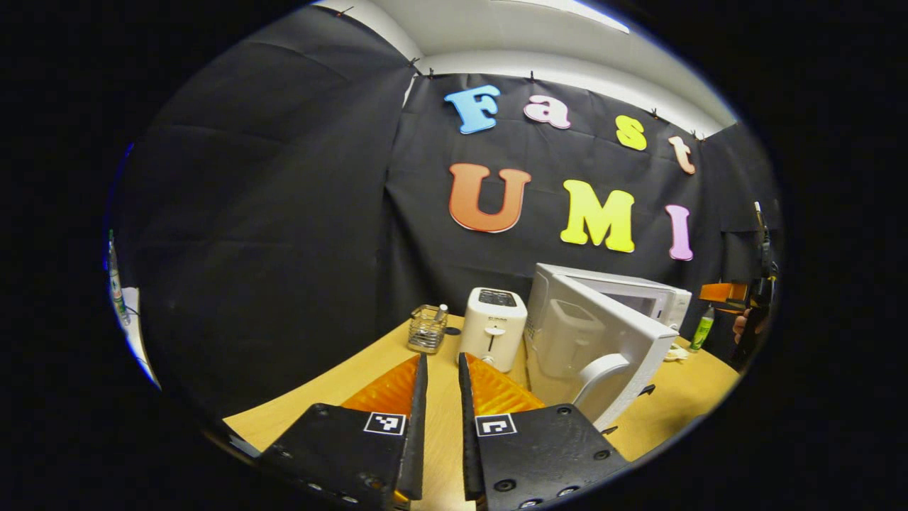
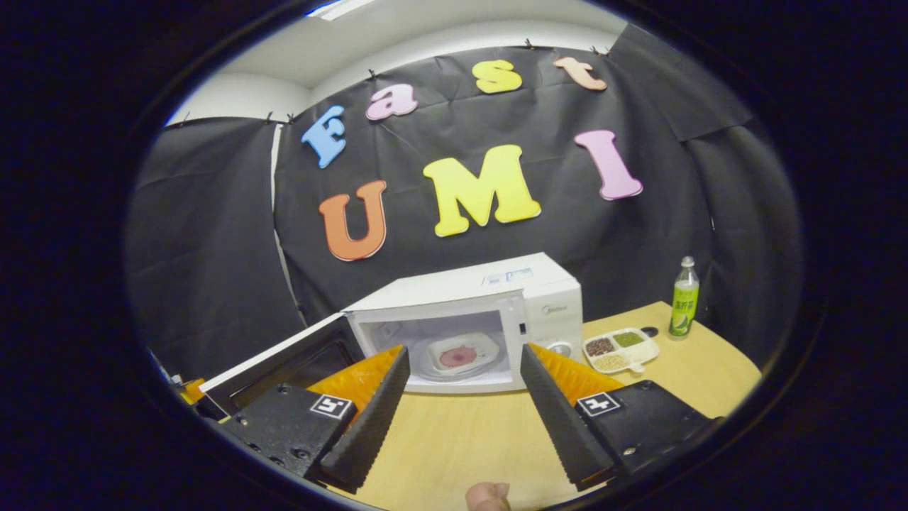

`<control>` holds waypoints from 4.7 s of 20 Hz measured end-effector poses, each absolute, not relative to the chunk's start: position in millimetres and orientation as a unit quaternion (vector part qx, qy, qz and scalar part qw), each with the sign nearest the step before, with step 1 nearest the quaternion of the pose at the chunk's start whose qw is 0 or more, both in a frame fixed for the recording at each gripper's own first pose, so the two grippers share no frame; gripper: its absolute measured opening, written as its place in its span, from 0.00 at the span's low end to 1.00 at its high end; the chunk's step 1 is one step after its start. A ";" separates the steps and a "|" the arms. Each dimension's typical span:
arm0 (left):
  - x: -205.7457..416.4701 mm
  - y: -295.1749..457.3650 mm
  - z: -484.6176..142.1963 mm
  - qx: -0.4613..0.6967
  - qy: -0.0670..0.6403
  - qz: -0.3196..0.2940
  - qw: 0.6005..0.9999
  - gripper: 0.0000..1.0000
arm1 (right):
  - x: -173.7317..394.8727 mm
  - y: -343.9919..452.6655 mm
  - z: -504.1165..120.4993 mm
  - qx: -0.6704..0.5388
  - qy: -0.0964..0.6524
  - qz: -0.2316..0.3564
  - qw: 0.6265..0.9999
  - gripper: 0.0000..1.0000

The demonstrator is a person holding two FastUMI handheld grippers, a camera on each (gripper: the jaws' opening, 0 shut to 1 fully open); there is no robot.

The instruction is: Open the microwave oven with the left hand, put the food in, and close the microwave oven.

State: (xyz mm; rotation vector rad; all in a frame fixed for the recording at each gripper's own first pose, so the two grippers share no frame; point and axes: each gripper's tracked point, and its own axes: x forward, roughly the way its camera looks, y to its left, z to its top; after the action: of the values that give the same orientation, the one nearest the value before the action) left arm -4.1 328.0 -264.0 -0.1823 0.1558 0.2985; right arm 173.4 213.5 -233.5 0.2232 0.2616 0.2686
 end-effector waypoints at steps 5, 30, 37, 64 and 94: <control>15.1 292.5 -281.0 -0.090 0.079 0.044 0.992 0.00 | 148.0 187.3 -191.0 0.092 0.093 0.155 0.979 1.00; 103.1 58.6 -294.0 -0.016 0.070 -0.217 0.973 0.00 | 142.3 59.6 -178.8 0.076 0.046 0.114 0.990 1.00; 165.6 10.1 -301.6 -0.046 0.073 -0.230 0.969 0.00 | 150.5 24.6 -191.4 0.085 0.046 0.103 0.990 1.00; 317.2 -61.6 -321.1 -0.026 0.099 -0.139 0.985 0.00 | 168.6 -12.8 -238.3 0.099 0.071 0.130 0.984 1.00; 110.1 10.3 -155.5 -0.008 0.132 0.089 0.987 0.96 | 64.9 -14.0 -146.2 0.103 0.069 0.059 0.990 1.00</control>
State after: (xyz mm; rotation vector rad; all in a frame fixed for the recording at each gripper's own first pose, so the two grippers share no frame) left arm 110.1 10.3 -155.5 -0.0166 0.2643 0.1793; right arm 64.9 -14.0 -146.2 0.2070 0.1386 0.1192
